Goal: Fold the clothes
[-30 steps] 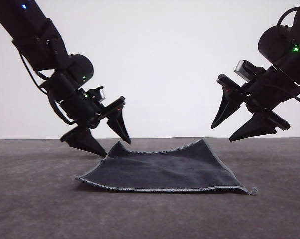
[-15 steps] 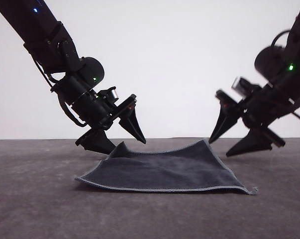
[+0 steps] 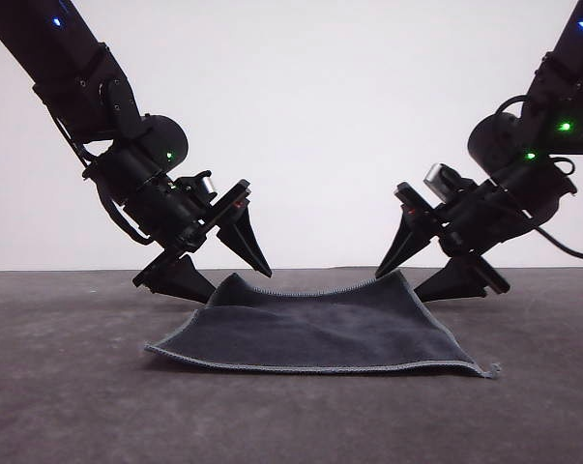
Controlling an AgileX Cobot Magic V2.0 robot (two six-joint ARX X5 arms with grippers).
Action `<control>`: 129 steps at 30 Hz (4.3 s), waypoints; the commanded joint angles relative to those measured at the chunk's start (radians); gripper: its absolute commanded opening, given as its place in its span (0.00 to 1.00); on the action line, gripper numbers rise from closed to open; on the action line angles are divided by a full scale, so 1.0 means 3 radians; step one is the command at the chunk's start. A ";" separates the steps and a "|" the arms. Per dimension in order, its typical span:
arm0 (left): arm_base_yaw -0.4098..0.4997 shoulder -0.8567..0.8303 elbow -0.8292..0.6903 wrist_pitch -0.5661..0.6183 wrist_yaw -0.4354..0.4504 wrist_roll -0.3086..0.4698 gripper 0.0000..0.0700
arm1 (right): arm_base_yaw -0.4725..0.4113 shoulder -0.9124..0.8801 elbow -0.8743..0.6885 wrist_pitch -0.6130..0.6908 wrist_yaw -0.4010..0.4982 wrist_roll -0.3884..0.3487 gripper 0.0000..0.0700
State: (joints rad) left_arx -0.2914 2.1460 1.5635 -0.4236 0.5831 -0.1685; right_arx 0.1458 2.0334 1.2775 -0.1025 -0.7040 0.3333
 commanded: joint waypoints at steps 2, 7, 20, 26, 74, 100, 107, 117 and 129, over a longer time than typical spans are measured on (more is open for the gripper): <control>0.0033 0.0161 0.0009 -0.0081 -0.0121 0.0013 0.66 | 0.0056 0.0114 0.0080 0.0020 0.0008 0.0002 0.39; 0.0032 0.0161 0.0009 -0.0080 -0.0122 0.0068 0.48 | 0.0109 0.0117 0.0081 0.0055 0.0159 -0.0003 0.19; 0.0042 0.0161 0.0010 0.0003 -0.0230 0.0074 0.00 | 0.0100 0.0106 0.0085 0.0069 0.0167 -0.0002 0.01; 0.0048 0.0156 0.0085 -0.0072 -0.0185 0.0074 0.00 | 0.0096 0.0026 0.0097 0.0059 0.0161 -0.0002 0.01; -0.0052 -0.1023 -0.0748 -0.0060 -0.0319 0.0374 0.00 | 0.0379 -0.1029 -0.0651 -0.0059 0.0541 -0.0355 0.01; -0.0346 -0.1678 -0.1969 0.0114 -0.0319 0.0021 0.50 | 0.0557 -0.2099 -0.1814 -0.0210 0.0346 -0.0359 0.32; -0.0385 -0.2201 -0.1991 -0.0215 -0.0321 -0.0014 0.52 | 0.0556 -0.2638 -0.1814 -0.0582 0.0353 -0.0350 0.32; -0.0386 -0.3179 -0.2138 -0.0518 -0.0756 -0.0024 0.50 | 0.0556 -0.3273 -0.1814 -0.1289 0.0544 -0.0276 0.32; -0.0382 -0.4406 -0.3034 -0.0264 -0.1061 -0.0155 0.50 | 0.0552 -0.3330 -0.1814 -0.1551 0.0553 0.0068 0.32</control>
State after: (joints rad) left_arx -0.4015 0.8289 0.6462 -0.5240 0.2661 -0.2073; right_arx 0.3072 1.0234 0.7277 -0.5705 -0.5420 0.3236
